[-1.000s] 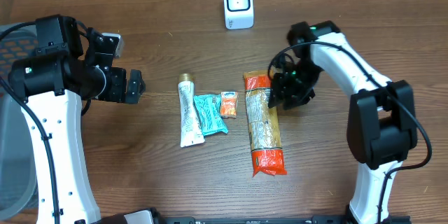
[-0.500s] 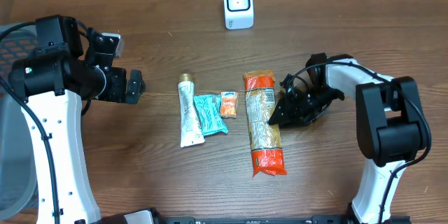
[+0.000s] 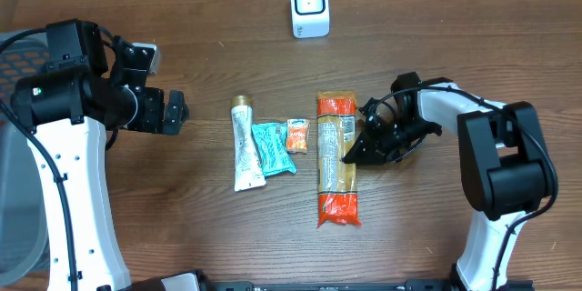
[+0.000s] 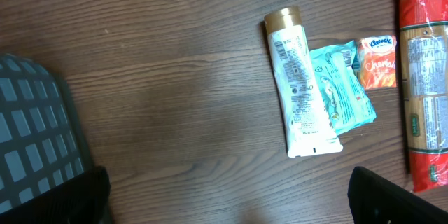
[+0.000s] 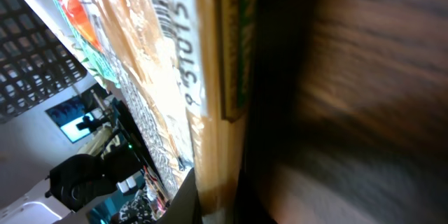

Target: Scan the item barcode

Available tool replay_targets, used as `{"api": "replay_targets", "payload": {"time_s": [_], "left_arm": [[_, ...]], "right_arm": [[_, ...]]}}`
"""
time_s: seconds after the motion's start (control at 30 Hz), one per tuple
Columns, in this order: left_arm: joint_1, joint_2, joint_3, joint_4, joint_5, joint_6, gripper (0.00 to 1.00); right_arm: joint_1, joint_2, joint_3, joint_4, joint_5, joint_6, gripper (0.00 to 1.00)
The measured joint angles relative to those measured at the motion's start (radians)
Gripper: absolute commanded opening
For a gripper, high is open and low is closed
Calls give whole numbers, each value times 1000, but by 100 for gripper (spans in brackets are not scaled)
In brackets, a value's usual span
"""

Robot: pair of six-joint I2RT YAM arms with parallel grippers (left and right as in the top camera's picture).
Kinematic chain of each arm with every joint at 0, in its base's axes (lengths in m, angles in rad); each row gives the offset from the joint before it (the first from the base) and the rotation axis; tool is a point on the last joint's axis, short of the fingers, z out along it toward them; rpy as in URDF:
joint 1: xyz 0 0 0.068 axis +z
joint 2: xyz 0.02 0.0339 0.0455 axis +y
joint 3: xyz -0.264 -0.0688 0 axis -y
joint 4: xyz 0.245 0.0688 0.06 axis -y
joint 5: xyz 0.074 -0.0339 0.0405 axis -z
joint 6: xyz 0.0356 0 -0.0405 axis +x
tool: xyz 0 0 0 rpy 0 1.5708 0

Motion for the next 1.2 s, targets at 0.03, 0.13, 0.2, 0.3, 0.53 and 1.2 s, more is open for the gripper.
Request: {"api": "replay_targets", "payload": {"time_s": [0.03, 0.13, 0.2, 0.3, 0.53, 1.2], "left_arm": [[0, 0, 0, 0, 0, 0, 100], [0, 0, 0, 0, 0, 0, 100], [0, 0, 0, 0, 0, 0, 100], [0, 0, 0, 0, 0, 0, 100], [0, 0, 0, 0, 0, 0, 100], [0, 0, 0, 0, 0, 0, 100]], "right_arm": [[-1, -9, 9, -18, 15, 3, 4], [-2, -68, 54, -111, 130, 41, 4], [5, -129, 103, -180, 252, 87, 4], [41, -210, 218, -316, 516, 193, 4], [251, -243, 328, -426, 925, 404, 11], [379, -102, 342, -302, 640, 298, 32]]}}
